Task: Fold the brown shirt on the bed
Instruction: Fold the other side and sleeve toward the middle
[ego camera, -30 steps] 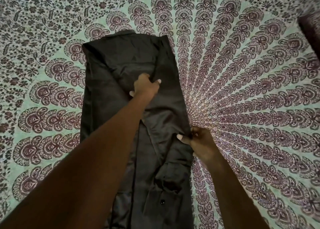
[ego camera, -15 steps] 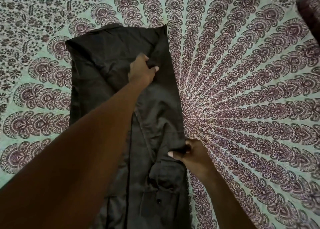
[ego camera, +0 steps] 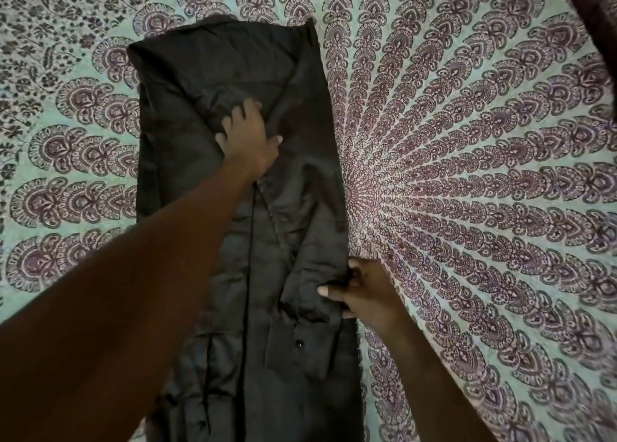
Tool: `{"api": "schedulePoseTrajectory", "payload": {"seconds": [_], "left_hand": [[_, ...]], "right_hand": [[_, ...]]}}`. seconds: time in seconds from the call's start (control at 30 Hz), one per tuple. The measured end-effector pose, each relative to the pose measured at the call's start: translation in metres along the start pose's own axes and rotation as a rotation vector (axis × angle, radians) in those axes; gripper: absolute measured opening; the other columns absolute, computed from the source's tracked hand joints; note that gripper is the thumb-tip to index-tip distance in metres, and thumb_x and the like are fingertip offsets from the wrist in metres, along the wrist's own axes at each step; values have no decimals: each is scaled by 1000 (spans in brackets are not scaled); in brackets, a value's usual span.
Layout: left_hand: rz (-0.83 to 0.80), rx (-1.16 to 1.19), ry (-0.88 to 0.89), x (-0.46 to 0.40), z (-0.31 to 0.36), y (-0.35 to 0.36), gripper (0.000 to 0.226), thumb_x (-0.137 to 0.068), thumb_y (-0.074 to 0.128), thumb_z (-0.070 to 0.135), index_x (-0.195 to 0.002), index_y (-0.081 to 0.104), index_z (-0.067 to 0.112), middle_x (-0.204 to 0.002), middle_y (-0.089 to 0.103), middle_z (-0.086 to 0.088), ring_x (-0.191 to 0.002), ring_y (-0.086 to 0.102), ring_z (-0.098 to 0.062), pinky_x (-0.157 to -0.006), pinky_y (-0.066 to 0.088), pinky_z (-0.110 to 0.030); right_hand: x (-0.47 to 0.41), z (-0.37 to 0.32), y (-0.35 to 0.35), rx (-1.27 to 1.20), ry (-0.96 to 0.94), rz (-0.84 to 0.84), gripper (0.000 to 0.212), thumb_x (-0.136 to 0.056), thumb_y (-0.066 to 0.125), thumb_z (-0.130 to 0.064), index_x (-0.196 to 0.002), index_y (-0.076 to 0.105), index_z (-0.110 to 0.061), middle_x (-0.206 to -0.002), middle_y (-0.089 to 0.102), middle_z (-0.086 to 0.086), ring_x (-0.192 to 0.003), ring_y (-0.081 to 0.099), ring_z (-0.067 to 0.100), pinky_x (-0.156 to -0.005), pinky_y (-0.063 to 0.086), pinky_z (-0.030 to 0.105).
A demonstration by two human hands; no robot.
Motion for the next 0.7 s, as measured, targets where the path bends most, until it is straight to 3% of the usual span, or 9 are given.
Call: {"api": "schedulePoseTrajectory", "payload": {"seconds": [0.1,0.23,0.3,0.37,0.43,0.53,0.6,0.7], "left_hand": [[145,27,51,49,6,-8,51,-87,70,25,-131,46,17,-136,46,-11,-128,44,-36,-105,40,-54],[107,74,78,144,-19,12,42,-83,63,10,-123,49,10,-123,50,-17,-114,50,-41,-94,47,-54],[28,29,27,183,-38,27,40,-84,61,13,-122,49,9,-122,52,-17,-114,51,-41,-92,48,-54],[-23,-93,-27,207,-50,34,40,-90,63,29,-123,49,11,-123,54,-14,-117,52,-37,-91,51,-52],[-65,-132,-74,217,-56,34,41,-91,65,40,-118,53,13,-122,56,-11,-118,54,-34,-90,53,-49],[-122,88,-181,214,-59,32,23,-90,71,37,-89,61,16,-116,58,-13,-114,58,-34,-89,54,-44],[-161,178,-224,211,-62,32,22,-88,74,31,-77,60,18,-117,58,-16,-114,60,-35,-94,53,-39],[-175,263,-277,217,-60,30,23,-91,69,28,-89,65,6,-119,59,-18,-111,61,-36,-95,50,-34]], "right_hand": [[8,-2,1,112,-85,83,31,-61,86,-31,-88,74,-41,-88,78,-11,-89,76,17,-81,62,53],[21,-2,2,256,-118,109,28,-62,91,-22,-79,72,-33,-72,72,-17,-74,71,3,-75,61,31],[25,4,5,214,-79,112,24,-57,86,-29,-74,72,-39,-77,75,-12,-80,74,12,-78,63,40],[30,10,9,165,-56,116,22,-53,78,-39,-73,73,-45,-83,77,-6,-87,76,20,-78,63,48],[32,18,11,150,-47,134,21,-57,77,-39,-77,73,-42,-84,76,-6,-90,75,23,-78,63,50],[34,32,13,115,-49,149,14,-65,81,-36,-73,69,-39,-71,69,-16,-89,74,24,-77,62,53],[40,37,15,90,-40,146,27,-55,81,-45,-76,68,-34,-73,71,-7,-86,74,26,-75,62,56],[62,27,23,45,-46,150,18,-74,84,-18,-71,69,-27,-77,71,2,-82,73,28,-74,62,56]]}}
Point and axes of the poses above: each hand's wrist, its own x-axis away from the middle knuckle, its own y-axis out of the palm, z = x × y, the point moved 5 cm from there along -x, towards the middle knuckle
